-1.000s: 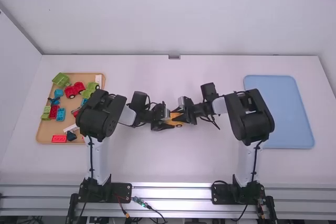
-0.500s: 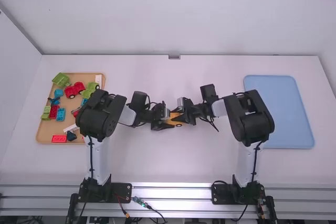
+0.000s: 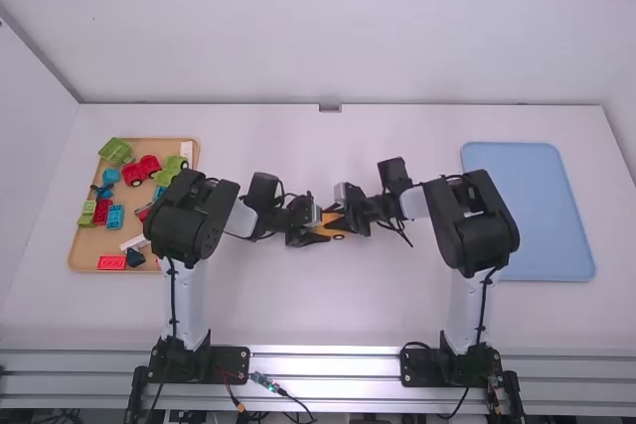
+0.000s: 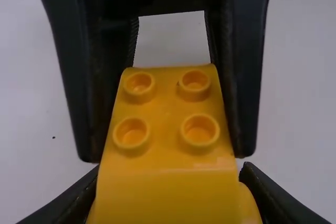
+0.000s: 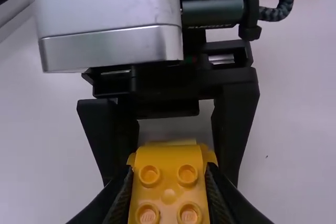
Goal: Assemble lego blocks to make yellow taxi
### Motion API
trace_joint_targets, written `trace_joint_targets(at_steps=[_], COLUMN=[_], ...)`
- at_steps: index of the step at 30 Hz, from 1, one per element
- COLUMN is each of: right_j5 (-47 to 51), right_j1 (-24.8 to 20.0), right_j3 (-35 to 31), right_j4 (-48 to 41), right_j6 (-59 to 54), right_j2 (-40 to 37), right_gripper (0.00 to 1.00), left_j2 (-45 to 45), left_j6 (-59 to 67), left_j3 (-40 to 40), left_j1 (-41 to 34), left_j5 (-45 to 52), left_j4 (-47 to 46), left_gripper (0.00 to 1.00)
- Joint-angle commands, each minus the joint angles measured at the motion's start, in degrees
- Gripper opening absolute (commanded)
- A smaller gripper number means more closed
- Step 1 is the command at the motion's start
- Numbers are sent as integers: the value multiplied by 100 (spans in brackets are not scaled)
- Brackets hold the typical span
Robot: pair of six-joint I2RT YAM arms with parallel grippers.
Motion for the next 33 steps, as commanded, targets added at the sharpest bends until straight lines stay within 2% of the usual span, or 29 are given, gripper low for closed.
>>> trace_joint_targets(at_steps=[1,6,13,17,27,33], right_j5=[868,876,-240,-258,387,343], right_j1=[310,289,-44,-114,367,385], right_j3=[-144,-131,-125,-33,-37,-52], right_j4=[-352,-380,-153,-299,-345,-310], right_j6=[9,7,-317,-339,-142,-186], right_j2=[232,232,171,162,162,162], right_gripper=[0,0,1,2,0,0], left_j2=[84,84,84,84,84,84], left_j6=[0,0,2,4,2,2], left_j3=[28,63,90,70,70,70], left_j1=[-17,-17,-17,-17,-17,-17], left_j5=[-544,-544,-542,-546,-560,-560], left_j4=[13,-24,-140,-129,-131,-131], left_gripper=[2,1,2,2,2,1])
